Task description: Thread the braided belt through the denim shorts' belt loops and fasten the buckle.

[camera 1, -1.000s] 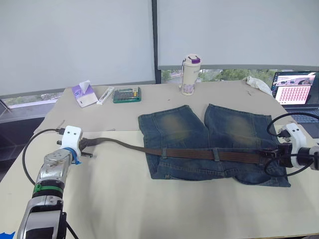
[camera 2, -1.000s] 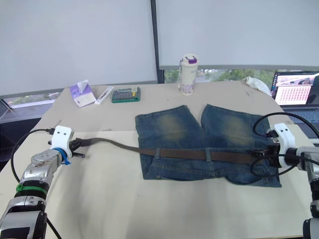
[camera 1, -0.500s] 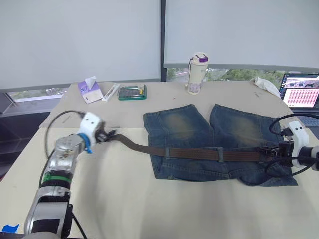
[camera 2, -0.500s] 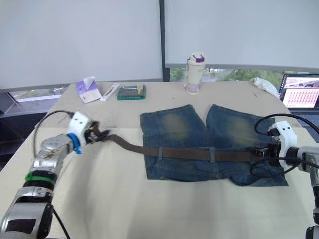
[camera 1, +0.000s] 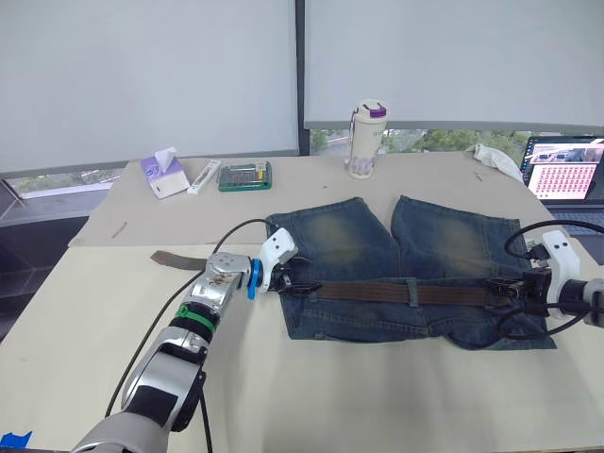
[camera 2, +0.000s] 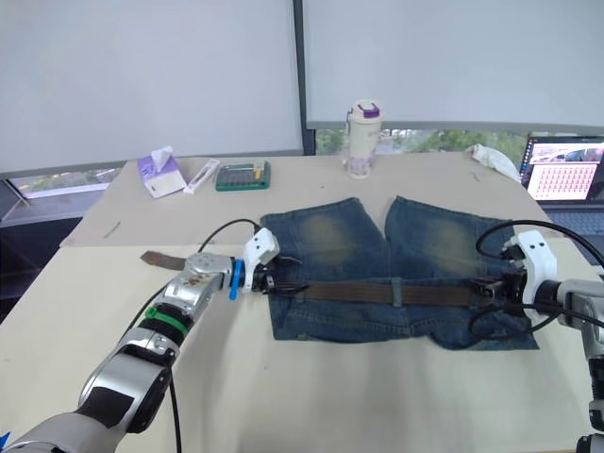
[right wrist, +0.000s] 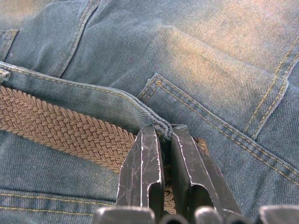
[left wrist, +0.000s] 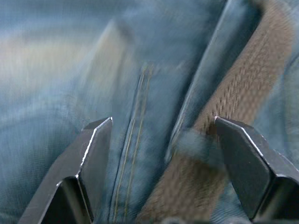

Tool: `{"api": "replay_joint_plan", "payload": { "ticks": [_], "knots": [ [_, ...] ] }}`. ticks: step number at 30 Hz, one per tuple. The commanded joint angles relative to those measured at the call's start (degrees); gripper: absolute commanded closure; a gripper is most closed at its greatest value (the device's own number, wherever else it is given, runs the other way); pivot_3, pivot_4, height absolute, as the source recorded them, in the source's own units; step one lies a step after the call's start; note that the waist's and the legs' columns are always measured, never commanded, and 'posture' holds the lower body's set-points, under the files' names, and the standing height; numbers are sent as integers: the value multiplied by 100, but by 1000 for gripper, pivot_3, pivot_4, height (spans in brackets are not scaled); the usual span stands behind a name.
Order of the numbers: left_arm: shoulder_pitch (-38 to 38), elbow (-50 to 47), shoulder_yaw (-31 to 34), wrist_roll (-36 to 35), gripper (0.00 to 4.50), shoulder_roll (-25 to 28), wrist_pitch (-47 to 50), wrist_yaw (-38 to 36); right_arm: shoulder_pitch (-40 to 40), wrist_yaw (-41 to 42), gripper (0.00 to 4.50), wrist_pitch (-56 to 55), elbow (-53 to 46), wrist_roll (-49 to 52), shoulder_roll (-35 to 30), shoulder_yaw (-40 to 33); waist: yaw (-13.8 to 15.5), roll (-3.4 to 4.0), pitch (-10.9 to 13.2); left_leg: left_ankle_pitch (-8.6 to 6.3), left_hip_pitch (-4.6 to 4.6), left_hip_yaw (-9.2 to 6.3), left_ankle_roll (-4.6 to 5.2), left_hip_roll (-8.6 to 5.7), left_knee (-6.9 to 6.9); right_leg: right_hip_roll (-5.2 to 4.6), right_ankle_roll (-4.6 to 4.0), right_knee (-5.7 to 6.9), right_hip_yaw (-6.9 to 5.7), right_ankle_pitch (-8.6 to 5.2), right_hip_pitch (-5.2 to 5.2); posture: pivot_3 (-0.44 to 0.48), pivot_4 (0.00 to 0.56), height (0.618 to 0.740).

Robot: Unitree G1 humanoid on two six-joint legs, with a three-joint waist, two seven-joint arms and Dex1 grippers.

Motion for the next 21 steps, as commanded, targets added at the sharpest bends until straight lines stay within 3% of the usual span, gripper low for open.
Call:
{"api": "replay_joint_plan", "payload": {
  "ticks": [1, 3, 5, 12, 21],
  "knots": [
    [-284, 587, -86, 330, 1070, 14, -303, -180, 63, -20, 4500, 43, -220, 107, -103, -273, 4, -2, 1, 0, 0, 0, 0, -1, 1, -1, 0, 0, 0, 0, 1, 0, 150, 740],
    [-373, 816, -115, 355, 1562, -35, -357, -567, 115, -36, 4500, 31, -238, 111, -109, -309, -1, -3, 1, 0, 3, 1, 0, -1, 1, -1, 1, 0, 0, 0, 5, 0, 150, 740],
    [-427, 919, -69, 310, 2343, -97, -438, -845, 138, -55, 4500, 28, -254, 116, -106, -323, -9, -1, 0, -1, 4, 2, 2, -1, 1, 0, 2, 1, 1, -1, 5, 0, 150, 740],
    [-388, 650, 18, 130, 4476, -91, -68, -2005, 164, -80, 4500, 13, -251, 131, -104, -344, -7, 1, 0, -2, 0, 4, 4, -3, 9, -1, 3, 4, 1, -1, 4, 0, 150, 740],
    [-509, 1044, 102, 492, 4476, 76, -524, -1310, 14, -137, 4500, -25, -235, 138, 8, -215, -11, 1, -1, -2, 4, 4, 5, 0, 9, 1, 3, 10, 2, -1, 4, 0, 150, 740]
  ]
}}
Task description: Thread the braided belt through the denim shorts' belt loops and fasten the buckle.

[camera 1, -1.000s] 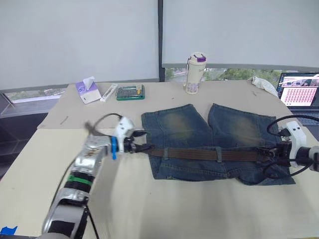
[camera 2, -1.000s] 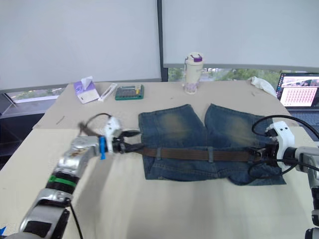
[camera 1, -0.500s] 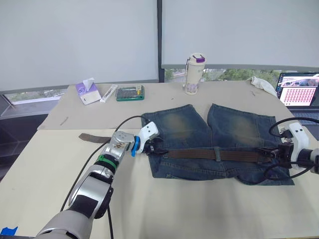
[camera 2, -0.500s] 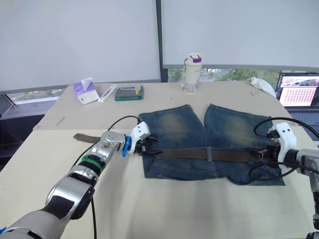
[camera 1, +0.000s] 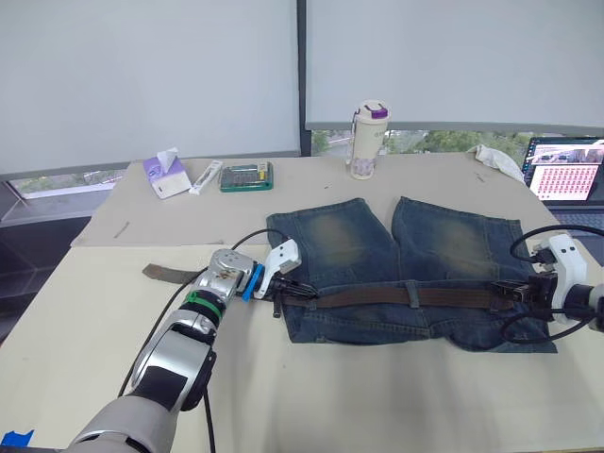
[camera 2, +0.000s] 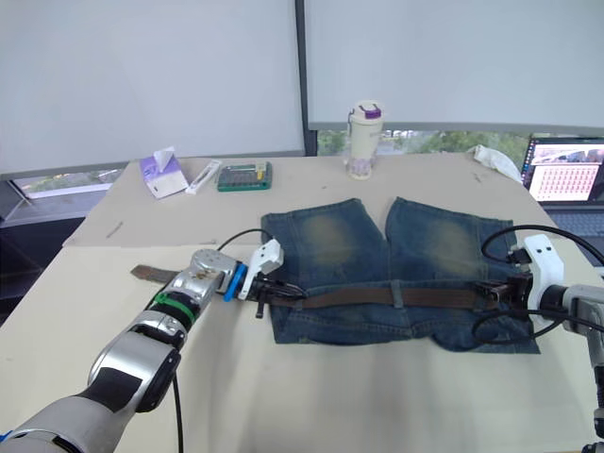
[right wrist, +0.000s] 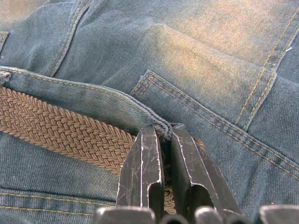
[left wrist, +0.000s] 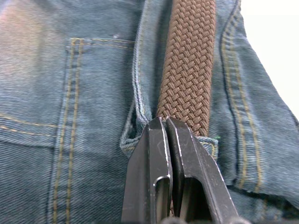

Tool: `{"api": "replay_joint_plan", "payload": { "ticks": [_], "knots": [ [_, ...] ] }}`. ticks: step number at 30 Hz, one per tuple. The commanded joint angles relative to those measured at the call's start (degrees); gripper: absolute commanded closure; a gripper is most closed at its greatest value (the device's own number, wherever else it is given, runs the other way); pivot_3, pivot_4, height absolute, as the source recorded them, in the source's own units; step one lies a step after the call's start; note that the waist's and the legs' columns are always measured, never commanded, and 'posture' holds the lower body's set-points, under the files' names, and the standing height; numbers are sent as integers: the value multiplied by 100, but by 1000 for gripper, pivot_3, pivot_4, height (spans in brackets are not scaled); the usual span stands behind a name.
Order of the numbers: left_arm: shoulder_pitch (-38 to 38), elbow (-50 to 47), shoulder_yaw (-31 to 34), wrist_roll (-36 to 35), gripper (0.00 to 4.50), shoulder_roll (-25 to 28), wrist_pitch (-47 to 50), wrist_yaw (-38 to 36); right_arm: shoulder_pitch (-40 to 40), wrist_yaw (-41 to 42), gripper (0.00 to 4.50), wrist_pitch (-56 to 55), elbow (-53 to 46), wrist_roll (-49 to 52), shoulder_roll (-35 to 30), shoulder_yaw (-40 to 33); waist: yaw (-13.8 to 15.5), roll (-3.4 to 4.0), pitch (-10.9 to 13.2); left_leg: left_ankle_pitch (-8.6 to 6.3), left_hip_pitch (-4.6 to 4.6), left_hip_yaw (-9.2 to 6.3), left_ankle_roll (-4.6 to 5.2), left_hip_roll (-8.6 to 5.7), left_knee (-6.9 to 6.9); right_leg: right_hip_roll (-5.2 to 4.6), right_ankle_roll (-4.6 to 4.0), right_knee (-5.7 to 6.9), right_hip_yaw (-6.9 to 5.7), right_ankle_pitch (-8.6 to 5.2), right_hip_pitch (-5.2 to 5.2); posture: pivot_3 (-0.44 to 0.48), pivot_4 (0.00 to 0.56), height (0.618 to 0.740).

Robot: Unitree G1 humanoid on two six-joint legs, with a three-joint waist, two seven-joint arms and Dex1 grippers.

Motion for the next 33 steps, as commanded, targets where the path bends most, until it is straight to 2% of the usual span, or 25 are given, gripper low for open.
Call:
{"api": "replay_joint_plan", "payload": {
  "ticks": [1, 7, 11, 14, 17, 20, 24, 26, 27, 28, 29, 31, 33],
  "knots": [
    [-141, 279, 21, 280, 4476, 144, -351, 407, -194, -23, 4500, -23, -144, 55, 23, -55, -2, 0, 0, 0, 1, 1, 0, 0, 0, 0, 0, 1, 0, 0, 0, 0, 150, 740],
    [-681, 929, 298, 474, 4476, 53, -949, 1873, -728, -199, 4500, -335, 121, -101, 302, 135, -20, -2, 1, 0, 7, 13, 0, 4, 2, 0, 0, 9, 5, 1, -3, 0, 150, 740],
    [-1195, 1335, 260, 898, 4476, 54, -1222, 3152, -1585, -623, 4500, -1070, 791, -458, 831, 374, -28, -5, 3, 1, 8, 23, -1, 4, 3, -2, 1, 14, 9, 4, -10, 0, 150, 740],
    [-1404, 1483, 331, 1004, 4476, 43, -1295, 3573, -1925, -712, 4500, -1566, 1135, -591, 1074, 401, -5, 9, -6, 1, 8, 23, -1, 2, 1, -2, 2, 19, 10, 3, -13, 0, 150, 740],
    [-1586, 1534, 598, 844, 4476, 55, -1358, 3581, -2186, -692, 4500, -2161, 1320, -505, 1294, 217, 6, 15, -9, 2, 4, 23, -2, -1, 1, -5, 2, 42, 9, 4, -14, 0, 150, 740],
    [-1652, 1513, 987, 530, 3606, 69, -1438, 3173, -2116, -415, 4500, -2383, 1119, -222, 1317, -38, 29, 16, -10, 2, -3, 20, -2, -8, 6, -10, 3, 53, 7, 4, -20, 0, 150, 740],
    [-1549, 1183, 1578, -140, 2214, 305, -1884, 1658, -1007, 149, 4500, -3211, -74, -111, 1050, -414, 53, 18, -11, 2, -9, 12, -1, -5, 7, -8, 3, 51, -3, 4, -20, 0, 150, 740],
    [-1379, 1034, 1653, -273, 1585, 428, -1953, 1047, -450, 326, 4500, -4038, -494, -340, 969, -445, 35, 20, -12, 2, -10, 13, -1, -5, 6, -8, 4, 52, -4, 4, -20, 0, 150, 740],
    [-1206, 900, 1620, -317, 1585, 536, -1938, 613, -109, 263, 4500, -4530, -746, -427, 1058, -569, -5, 19, -11, 2, -9, 14, -1, -6, 6, -8, 4, 53, -4, 3, -20, 0, 150, 740],
    [-1083, 806, 1596, -345, 1326, 613, -1924, 308, 123, 206, 4500, -4867, -913, -477, 1131, -655, -9, 25, -15, 2, -1, 24, -1, -8, 8, -10, 5, 56, 1, 3, -16, 0, 150, 740],
    [-913, 682, 1543, -353, 846, 711, -1855, -7, 520, 288, 4500, -5399, -1075, -614, 1146, -681, -27, 25, -16, 2, 8, 24, 2, -7, 7, -9, 7, 58, 2, 1, -9, 0, 150, 740],
    [-689, 563, 1466, -287, 185, 843, -1818, -171, 1146, 421, 4500, -6324, -1223, -822, 1181, -719, -48, 25, -16, -1, 25, 29, 7, -4, 3, -7, 20, 62, 3, -7, -2, 0, 150, 740],
    [-623, 640, 1471, -214, 47, 902, -1771, 120, 1692, 661, 4500, -7609, -1177, -1046, 1163, -648, -71, 16, -10, -3, 35, 31, 10, 0, 5, -1, 25, 63, 4, -11, 0, 0, 150, 740]
  ]
}}
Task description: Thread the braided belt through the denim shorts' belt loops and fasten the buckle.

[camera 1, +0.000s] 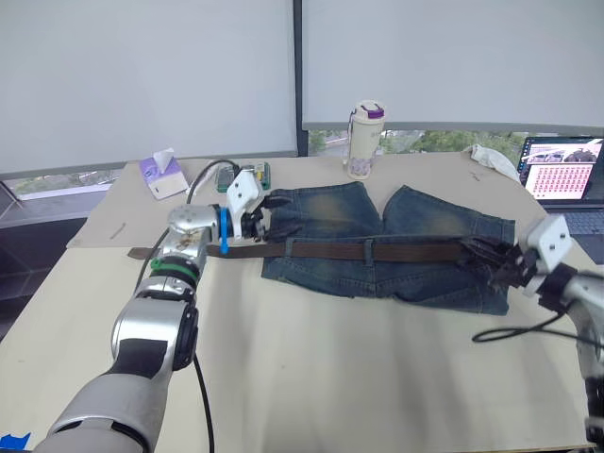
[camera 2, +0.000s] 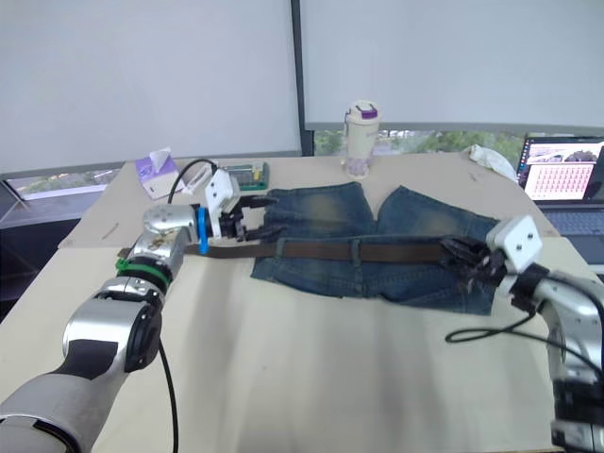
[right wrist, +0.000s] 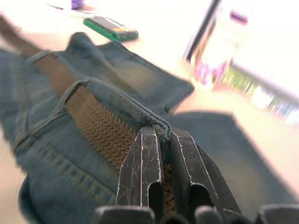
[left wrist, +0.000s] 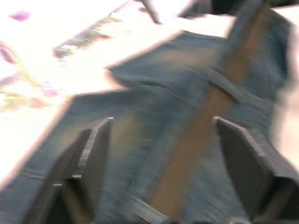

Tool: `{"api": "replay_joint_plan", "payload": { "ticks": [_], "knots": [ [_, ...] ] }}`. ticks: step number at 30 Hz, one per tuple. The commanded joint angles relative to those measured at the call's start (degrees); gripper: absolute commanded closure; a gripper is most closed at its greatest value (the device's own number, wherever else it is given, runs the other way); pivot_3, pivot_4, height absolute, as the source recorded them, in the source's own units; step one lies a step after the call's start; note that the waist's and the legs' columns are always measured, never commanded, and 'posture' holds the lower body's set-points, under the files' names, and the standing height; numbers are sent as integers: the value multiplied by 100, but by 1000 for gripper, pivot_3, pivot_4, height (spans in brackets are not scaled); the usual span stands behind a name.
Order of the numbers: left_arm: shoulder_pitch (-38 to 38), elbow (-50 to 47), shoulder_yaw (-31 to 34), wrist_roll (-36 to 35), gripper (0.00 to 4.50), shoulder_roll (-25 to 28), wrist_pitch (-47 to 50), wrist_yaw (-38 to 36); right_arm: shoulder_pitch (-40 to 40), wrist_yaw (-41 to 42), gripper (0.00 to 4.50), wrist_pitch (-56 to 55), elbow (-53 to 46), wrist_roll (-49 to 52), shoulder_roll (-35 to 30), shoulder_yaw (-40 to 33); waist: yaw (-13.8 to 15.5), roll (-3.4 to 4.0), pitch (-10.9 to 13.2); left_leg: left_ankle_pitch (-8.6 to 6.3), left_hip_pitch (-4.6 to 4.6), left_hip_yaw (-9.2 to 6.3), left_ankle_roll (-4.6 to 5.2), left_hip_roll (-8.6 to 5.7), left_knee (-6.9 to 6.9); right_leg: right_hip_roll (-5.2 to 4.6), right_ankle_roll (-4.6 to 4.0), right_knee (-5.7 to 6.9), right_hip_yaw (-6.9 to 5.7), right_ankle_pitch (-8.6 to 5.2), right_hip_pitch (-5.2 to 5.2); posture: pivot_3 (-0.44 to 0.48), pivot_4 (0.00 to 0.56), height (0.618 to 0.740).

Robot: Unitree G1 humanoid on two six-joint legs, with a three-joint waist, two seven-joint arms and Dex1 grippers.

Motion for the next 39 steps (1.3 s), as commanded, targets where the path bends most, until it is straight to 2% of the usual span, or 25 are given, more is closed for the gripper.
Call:
{"api": "replay_joint_plan", "payload": {
  "ticks": [1, 6, 9, 14, 18, 20, 27, 33, 39],
  "knots": [
    [-76, -77, 21, 68, 47, 126, 43, 280, 532, 289, 4500, -2028, -103, -296, -47, -126, 4, -13, 8, 0, -2, 0, 0, -1, 1, -1, -1, 1, 0, 1, -2, 0, 150, 740],
    [-75, -99, 5, 66, 47, 123, 65, 380, 1112, 580, 4500, -4353, 707, -517, -289, 97, 42, -22, 11, -4, 30, 1, 7, -4, 8, -3, 2, -18, 1, -3, 40, 0, 150, 740],
    [-180, -118, 31, 42, 47, 81, -23, 465, 1187, 560, 4500, -5889, 1867, -859, -653, 305, 54, -24, 13, -6, 47, -1, 11, -6, 6, -4, 2, -46, -1, -4, 65, 0, 150, 740],
    [-273, 23, -60, 171, 47, 63, -58, 556, 1025, 185, 4500, -7469, 3635, -1639, -1108, 514, 53, -30, 16, -7, 54, -1, 13, -10, 5, -5, 1, -58, -1, -4, 76, 0, 150, 740],
    [-233, -6, -164, 204, 47, -2, -21, 118, 833, -248, 4500, -7868, 4441, -2259, -1229, 492, 25, -39, 21, -8, 59, 0, 15, -11, 3, -5, 0, -65, 3, -4, 81, 0, 150, 740],
    [-158, -123, -253, 147, 47, -58, 127, -455, 707, -499, 4500, -7905, 4644, -2461, -1234, 460, 10, -41, 23, -8, 58, 0, 15, -11, 3, -4, 0, -64, 3, -4, 81, 0, 150, 740],
    [116, -521, -555, 28, 47, -136, 346, -1541, 492, -1340, 4500, -7737, 4398, -2887, -1231, 621, -102, -43, 24, -9, 56, 2, 15, -11, 3, -4, -2, -64, 8, -4, 82, 0, 150, 740],
    [357, -631, -857, 235, 47, -240, -174, -1493, 499, -1899, 4500, -7602, 4361, -3230, -1304, 689, -114, -44, 24, -11, 56, 3, 19, -11, 4, -4, -2, -65, 13, -4, 83, 0, 150, 740],
    [324, -396, -942, 493, 47, -399, -616, -795, 547, -2384, 4500, -7549, 4364, -3456, -1440, 792, -96, -48, 27, -11, 55, 7, 20, -15, 5, -7, -3, -66, 20, -4, 83, 0, 150, 740]
  ]
}}
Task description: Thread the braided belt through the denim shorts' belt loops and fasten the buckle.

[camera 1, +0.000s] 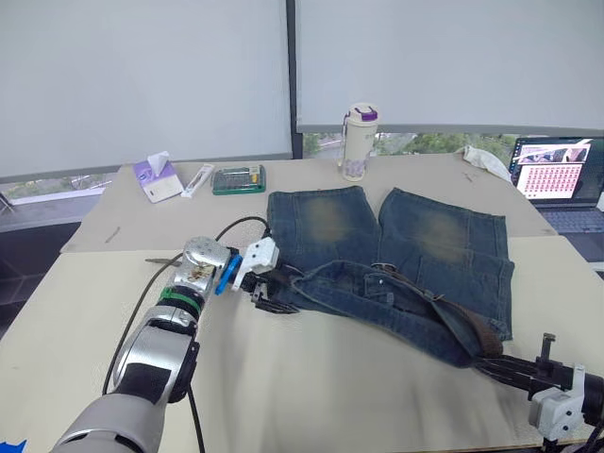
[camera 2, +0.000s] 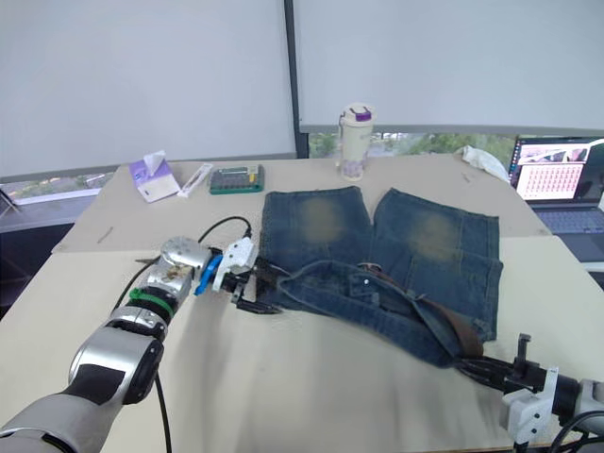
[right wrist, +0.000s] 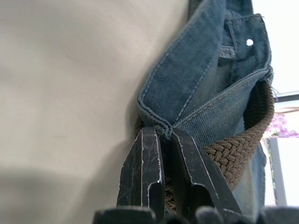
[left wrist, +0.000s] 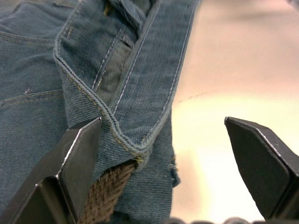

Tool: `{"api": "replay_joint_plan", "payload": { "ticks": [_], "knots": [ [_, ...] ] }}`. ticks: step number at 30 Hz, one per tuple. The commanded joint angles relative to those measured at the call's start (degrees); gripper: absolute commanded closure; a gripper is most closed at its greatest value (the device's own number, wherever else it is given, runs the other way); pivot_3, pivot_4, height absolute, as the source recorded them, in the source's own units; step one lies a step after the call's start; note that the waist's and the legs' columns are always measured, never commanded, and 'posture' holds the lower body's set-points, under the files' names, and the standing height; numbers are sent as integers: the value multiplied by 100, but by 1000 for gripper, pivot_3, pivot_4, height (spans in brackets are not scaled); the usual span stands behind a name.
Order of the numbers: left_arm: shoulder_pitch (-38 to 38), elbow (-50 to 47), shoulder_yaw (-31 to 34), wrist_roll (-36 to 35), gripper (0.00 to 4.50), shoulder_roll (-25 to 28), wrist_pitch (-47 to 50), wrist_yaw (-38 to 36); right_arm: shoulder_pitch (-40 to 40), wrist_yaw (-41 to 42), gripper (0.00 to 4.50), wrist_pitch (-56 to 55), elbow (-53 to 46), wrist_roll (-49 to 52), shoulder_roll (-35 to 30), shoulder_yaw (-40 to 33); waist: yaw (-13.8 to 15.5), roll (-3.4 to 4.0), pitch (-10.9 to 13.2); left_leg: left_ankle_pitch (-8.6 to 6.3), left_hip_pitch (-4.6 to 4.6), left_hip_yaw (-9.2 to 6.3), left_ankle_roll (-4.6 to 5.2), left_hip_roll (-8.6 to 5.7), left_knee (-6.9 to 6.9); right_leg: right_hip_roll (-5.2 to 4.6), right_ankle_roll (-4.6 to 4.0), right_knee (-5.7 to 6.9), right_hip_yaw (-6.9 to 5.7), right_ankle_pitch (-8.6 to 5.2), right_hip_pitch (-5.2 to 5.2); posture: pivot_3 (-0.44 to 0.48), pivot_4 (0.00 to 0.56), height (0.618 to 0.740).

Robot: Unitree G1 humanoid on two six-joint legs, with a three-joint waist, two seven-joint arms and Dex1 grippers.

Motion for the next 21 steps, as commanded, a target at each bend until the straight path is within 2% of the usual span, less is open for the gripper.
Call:
{"api": "replay_joint_plan", "payload": {
  "ticks": [1, 3, 5, 11, 13, 18, 21],
  "knots": [
    [-142, 84, 93, 12, 579, -82, -187, 468, 39, -352, 4500, 33, -79, -78, -171, 7, 0, -2, 1, -1, 0, 0, 1, 0, 0, 0, 0, -1, 1, 0, 1, 0, 150, 740],
    [-159, 148, 142, -30, 1122, -109, -211, 557, 55, -488, 4500, 39, -60, -157, -204, 36, -2, -3, 2, -1, 0, 1, 2, -1, 0, 0, 0, -1, 3, 0, 1, 0, 150, 740],
    [-152, 169, 178, -61, 1895, -111, -269, 603, 85, -620, 4500, 38, -33, -222, -239, 48, -7, -4, 2, -1, 0, 4, 2, 0, 0, 0, 0, 0, 5, 0, 1, 0, 150, 740],
    [-196, 291, 238, -16, 3810, -3, -405, 830, 96, -990, 4500, 48, 65, -473, -308, 127, -6, -5, 3, -2, 1, 6, 3, -2, 0, 0, 0, 0, 8, 0, 1, 0, 150, 740],
    [-239, 373, 173, 154, 4479, 39, -624, 1159, 19, -1114, 4500, 88, 117, -574, -313, 193, -5, -6, 3, -2, 2, 6, 3, -2, 0, 0, 1, 0, 8, 0, 1, 0, 150, 740],
    [-576, 720, 181, 518, 4479, -70, -993, 2630, -521, -1445, 4500, 327, 261, -931, -210, 447, -2, -12, 7, -2, 2, 8, 3, -4, 2, -2, 1, -1, 12, 0, 2, 0, 150, 740],
    [-828, 922, 115, 832, 4479, -63, -1137, 3646, -1186, -1731, 4500, 727, 428, -1143, -100, 665, -17, -14, 8, -2, 3, 10, 3, -4, 2, -2, 1, 0, 14, 0, 2, 0, 150, 740]
  ]
}}
